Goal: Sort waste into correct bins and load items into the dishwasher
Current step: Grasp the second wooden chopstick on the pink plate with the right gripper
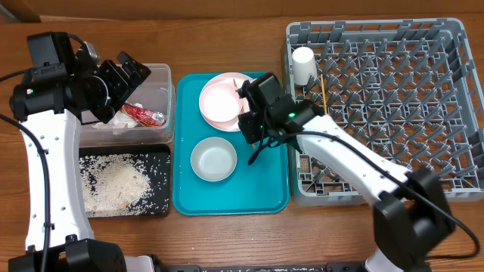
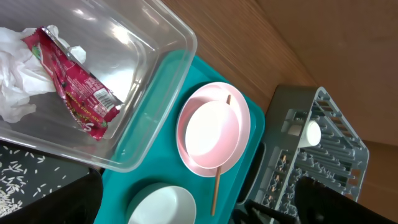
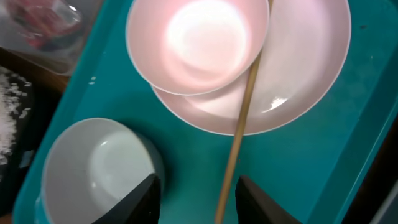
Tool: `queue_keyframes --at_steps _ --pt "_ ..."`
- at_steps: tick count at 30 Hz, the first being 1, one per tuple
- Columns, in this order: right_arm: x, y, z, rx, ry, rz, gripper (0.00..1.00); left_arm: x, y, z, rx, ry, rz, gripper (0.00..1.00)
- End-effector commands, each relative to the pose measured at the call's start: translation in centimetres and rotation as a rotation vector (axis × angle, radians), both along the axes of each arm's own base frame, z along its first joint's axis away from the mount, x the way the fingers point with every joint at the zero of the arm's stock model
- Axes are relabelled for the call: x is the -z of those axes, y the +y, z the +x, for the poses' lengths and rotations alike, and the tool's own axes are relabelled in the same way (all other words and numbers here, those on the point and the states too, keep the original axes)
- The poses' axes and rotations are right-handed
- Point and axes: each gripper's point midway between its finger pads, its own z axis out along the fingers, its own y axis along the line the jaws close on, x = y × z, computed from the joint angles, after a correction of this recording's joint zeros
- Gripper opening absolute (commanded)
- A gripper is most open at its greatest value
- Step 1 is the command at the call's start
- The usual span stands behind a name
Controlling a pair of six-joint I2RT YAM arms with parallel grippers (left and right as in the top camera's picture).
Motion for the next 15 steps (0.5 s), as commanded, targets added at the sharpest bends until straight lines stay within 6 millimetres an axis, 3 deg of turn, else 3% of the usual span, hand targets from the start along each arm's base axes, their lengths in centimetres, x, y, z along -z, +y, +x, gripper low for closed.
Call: queue_keyframes --at_steps 1,15 --pt "1.9 -0.2 0.2 0.015 0.02 -0.037 0.41 -0.5 0.0 0.3 0.003 -0.015 -0.002 1.0" --pt "5.4 -0.1 0.3 0.015 0.069 -0.075 0.41 -0.5 0.0 0.3 0.003 -0.015 -0.002 1.0"
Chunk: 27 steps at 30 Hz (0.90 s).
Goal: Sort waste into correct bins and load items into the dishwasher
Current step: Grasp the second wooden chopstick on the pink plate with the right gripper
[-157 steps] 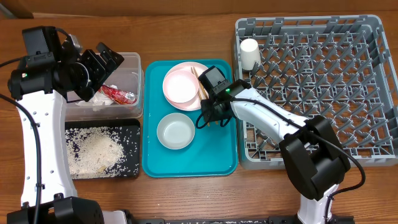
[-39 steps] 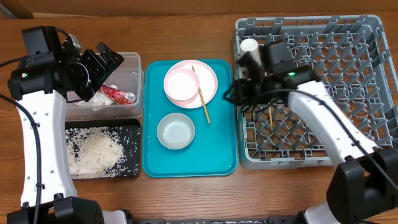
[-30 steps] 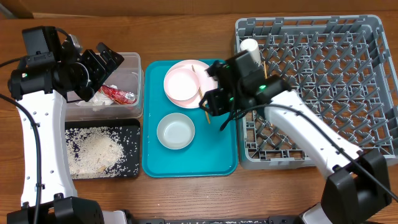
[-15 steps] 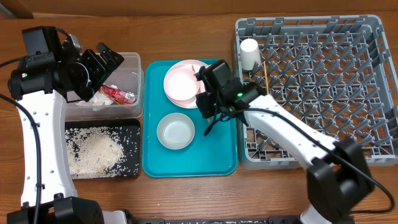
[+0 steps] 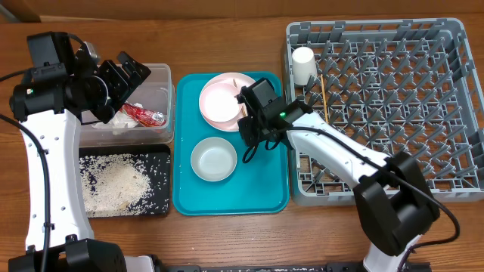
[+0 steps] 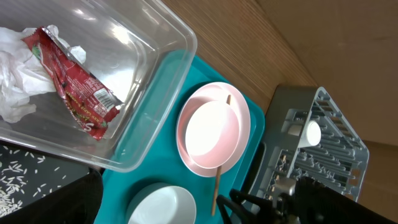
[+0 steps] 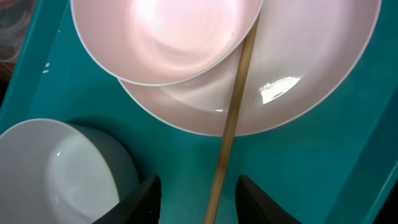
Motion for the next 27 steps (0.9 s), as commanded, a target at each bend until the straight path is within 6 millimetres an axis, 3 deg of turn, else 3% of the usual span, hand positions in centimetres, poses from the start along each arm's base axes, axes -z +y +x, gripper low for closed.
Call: queue_keyframes --at_steps 1,15,27 --pt "2.0 -0.1 -0.1 0.005 0.028 -0.031 0.41 -0.6 0.0 0.3 0.003 -0.016 -0.002 1.0" --pt "3.1 -0.4 -0.4 0.006 0.054 -0.054 0.23 -0.5 0.0 0.3 0.003 -0.016 -0.002 1.0" --pt "3.4 -0.8 -0.9 0.01 0.079 -0.07 0.21 -0.5 0.0 0.3 0.003 -0.016 -0.002 1.0"
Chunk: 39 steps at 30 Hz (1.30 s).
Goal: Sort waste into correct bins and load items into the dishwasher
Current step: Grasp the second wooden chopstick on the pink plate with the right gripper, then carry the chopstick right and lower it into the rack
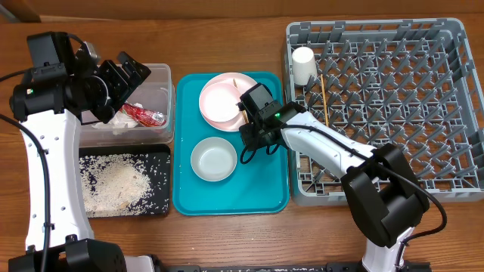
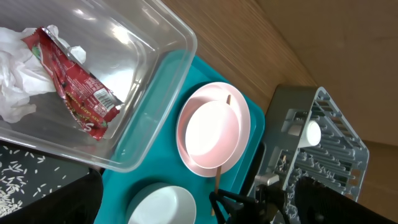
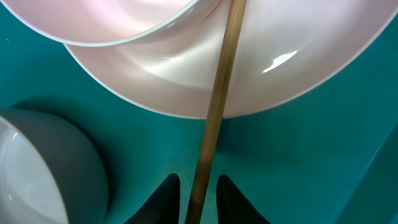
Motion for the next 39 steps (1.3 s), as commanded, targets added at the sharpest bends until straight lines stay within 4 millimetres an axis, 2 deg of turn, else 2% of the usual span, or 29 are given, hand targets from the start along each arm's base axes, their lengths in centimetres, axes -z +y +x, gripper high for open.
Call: queue_keyframes --at_steps 1,4,8,16,23,32,39 --pt "0.3 0.0 -0.1 0.007 0.005 -0.008 0.2 -0.5 0.0 0.3 0.003 -0.016 -0.002 1.0" --pt "0.3 0.0 -0.1 0.006 0.005 -0.008 0.15 -0.5 0.0 0.3 0.003 -0.016 -0.002 1.0" --pt "0.4 -0.2 -0.3 0.007 0.012 -0.013 0.15 -0.5 0.0 0.3 0.003 -0.016 -0.002 1.0" --pt "0.3 -0.3 -0.4 0.023 0.024 -0.015 0.04 -0.5 0.0 0.3 0.003 -0.015 -0.002 1.0" --pt "-0.9 -0.7 0.6 0.053 -0.006 -0.006 0.04 -0.5 0.0 0.3 0.003 -0.015 -0.002 1.0" --pt "-6.0 -3.4 3.7 0.188 -0.084 0.062 0.04 -0.5 0.0 0.3 0.003 -0.015 -0.002 1.0" --pt "-11.1 -7.2 3.8 0.256 -0.141 0.092 0.04 -0.5 0.0 0.3 0.003 -0.016 -0.002 1.0"
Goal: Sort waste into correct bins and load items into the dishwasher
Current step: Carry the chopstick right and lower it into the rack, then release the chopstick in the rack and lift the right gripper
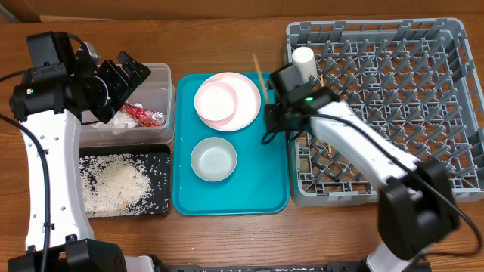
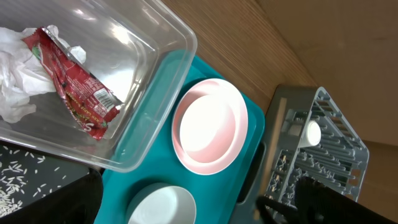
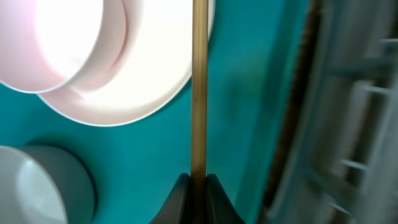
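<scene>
My right gripper (image 1: pixel 266 137) is shut on a wooden chopstick (image 1: pixel 259 72), held clear of the teal tray (image 1: pixel 261 189) at its right edge, beside the grey dish rack (image 1: pixel 393 98). In the right wrist view the chopstick (image 3: pixel 199 93) runs straight up from the closed fingers (image 3: pixel 186 193). On the tray sit a pink plate (image 1: pixel 246 113) carrying a pink bowl (image 1: pixel 214 101), and a grey bowl (image 1: pixel 214 159). My left gripper (image 1: pixel 125 72) hangs open over the clear bin (image 1: pixel 157 83), holding nothing.
The clear bin holds a red wrapper (image 1: pixel 144 115) and white tissue. A black tray of rice (image 1: pixel 121 181) lies below it. In the rack stand a white cup (image 1: pixel 304 64) and another chopstick (image 1: pixel 324 91). The rack's left wall is close to my right gripper.
My right gripper's fingers were on either side of the chopstick lying across the pink plate. Now they are shut on it, and it is off the plate, at the tray's right edge.
My right gripper was open above the tray near the chopstick resting on the pink plate. At the following moments it was lower and closer, then straddling the stick. Now it holds the stick, shifted right toward the rack. The left arm has stayed over the clear bin.
</scene>
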Tool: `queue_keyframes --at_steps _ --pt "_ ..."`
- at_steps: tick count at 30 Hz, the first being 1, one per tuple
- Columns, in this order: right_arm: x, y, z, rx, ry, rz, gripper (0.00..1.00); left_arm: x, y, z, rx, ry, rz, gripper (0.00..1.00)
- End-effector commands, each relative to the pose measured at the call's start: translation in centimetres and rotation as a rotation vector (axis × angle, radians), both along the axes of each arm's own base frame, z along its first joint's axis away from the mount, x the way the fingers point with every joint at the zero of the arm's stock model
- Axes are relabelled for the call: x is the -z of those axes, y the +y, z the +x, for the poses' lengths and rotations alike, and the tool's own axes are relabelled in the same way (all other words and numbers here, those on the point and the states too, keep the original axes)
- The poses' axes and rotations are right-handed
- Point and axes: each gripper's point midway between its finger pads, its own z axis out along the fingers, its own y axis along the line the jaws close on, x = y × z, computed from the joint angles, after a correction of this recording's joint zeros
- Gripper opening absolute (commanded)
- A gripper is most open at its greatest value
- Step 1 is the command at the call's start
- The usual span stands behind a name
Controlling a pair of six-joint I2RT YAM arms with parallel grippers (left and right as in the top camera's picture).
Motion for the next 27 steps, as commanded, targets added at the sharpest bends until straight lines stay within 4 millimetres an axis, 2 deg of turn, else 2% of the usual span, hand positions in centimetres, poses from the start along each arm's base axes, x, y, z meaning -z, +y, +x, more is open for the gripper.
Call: queue_keyframes --at_steps 1,5,8,18,23,27 --pt "-6.4 -1.9 1.0 0.053 -0.122 0.05 0.04 -0.5 0.0 0.3 0.003 -0.015 -0.002 1.0" --pt "-8.9 -4.6 0.3 0.103 -0.139 0.053 0.04 -0.5 0.0 0.3 0.003 -0.015 -0.002 1.0" --pt "-9.5 -6.4 0.0 0.137 -0.134 0.046 0.04 -0.5 0.0 0.3 0.003 -0.015 -0.002 1.0" --pt "-7.9 -12.3 -0.8 0.274 -0.039 -0.045 0.04 -0.5 0.0 0.3 0.003 -0.015 -0.002 1.0" --pt "-7.0 -12.8 -1.2 0.266 -0.021 -0.061 0.04 -0.5 0.0 0.3 0.003 -0.015 -0.002 1.0" --pt "-5.5 -12.9 -1.5 0.264 -0.009 -0.071 0.04 -0.5 0.0 0.3 0.003 -0.015 -0.002 1.0"
